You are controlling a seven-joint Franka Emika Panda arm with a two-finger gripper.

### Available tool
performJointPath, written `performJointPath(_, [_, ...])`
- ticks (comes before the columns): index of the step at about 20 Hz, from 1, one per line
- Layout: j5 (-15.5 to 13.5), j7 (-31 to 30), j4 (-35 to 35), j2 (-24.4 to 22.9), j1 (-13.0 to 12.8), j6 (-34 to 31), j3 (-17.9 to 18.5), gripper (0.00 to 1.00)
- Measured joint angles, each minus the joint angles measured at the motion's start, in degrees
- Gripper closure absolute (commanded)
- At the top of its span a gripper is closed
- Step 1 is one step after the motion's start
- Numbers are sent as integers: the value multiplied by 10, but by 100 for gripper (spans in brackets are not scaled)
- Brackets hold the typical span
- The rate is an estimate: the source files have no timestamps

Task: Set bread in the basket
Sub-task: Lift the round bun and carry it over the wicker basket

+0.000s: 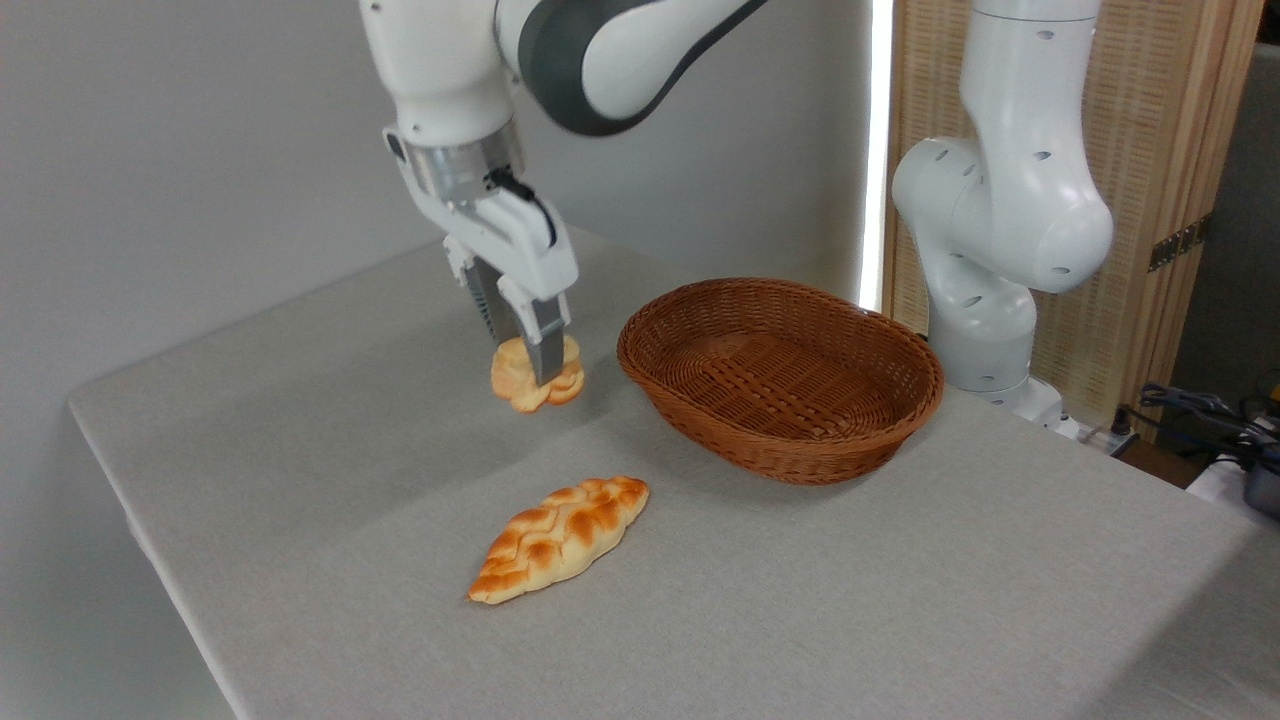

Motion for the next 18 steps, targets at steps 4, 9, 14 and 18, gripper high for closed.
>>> performJointPath(4, [0, 0, -8, -41, 3, -52, 3, 33])
performJointPath(9, [0, 0, -74, -98, 3, -87, 3, 28])
performJointPath(14, [6, 0, -130, -130, 3, -127, 2, 1])
performJointPath(18, [6, 0, -154, -128, 1, -130, -3, 0])
